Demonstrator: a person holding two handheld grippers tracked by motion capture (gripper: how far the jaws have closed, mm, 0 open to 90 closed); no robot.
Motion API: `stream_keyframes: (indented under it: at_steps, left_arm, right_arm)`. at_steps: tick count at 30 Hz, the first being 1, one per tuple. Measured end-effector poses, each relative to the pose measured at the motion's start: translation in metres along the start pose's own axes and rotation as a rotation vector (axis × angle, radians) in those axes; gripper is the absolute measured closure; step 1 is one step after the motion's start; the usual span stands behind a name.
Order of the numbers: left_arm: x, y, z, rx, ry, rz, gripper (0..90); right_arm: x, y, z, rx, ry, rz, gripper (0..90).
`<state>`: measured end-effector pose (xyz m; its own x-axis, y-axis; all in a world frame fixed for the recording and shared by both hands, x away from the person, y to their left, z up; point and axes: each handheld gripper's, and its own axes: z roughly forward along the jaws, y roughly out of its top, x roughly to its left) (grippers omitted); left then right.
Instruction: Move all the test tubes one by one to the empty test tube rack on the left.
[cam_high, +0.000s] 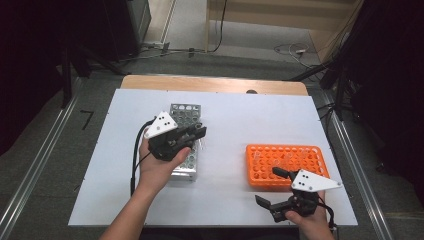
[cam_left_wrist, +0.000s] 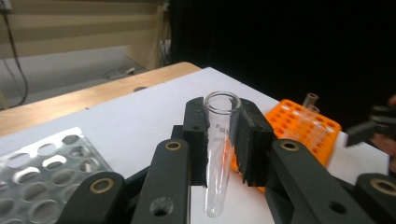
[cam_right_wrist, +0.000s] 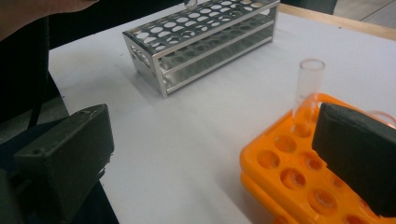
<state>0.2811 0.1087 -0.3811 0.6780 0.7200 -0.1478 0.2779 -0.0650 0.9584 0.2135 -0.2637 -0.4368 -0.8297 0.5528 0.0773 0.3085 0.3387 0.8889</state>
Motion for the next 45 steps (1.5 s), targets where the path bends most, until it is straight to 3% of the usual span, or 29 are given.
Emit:
stream_keyframes:
  at_steps: [13, 20, 28, 35, 45]
  left_arm:
    - [0.036, 0.023, 0.025, 0.003, 0.075, 0.006, 76.2]
    - [0.056, 0.03, 0.04, -0.01, 0.116, -0.028, 76.2]
    - [0.074, 0.036, 0.056, -0.019, 0.159, -0.032, 76.2]
    - [0.088, 0.033, 0.073, -0.002, 0.194, -0.033, 76.2]
    - [0.104, 0.02, 0.092, 0.023, 0.246, -0.079, 76.2]
  right_arm:
    - [-0.018, -0.019, -0.027, -0.016, -0.036, 0.04, 0.0]
    - [-0.028, -0.022, -0.032, -0.026, -0.057, 0.054, 0.0]
    - [-0.029, -0.023, -0.034, -0.026, -0.059, 0.059, 0.0]
    - [-0.031, -0.023, -0.035, -0.031, -0.064, 0.062, 0.0]
    - [-0.033, -0.024, -0.036, -0.036, -0.064, 0.069, 0.0]
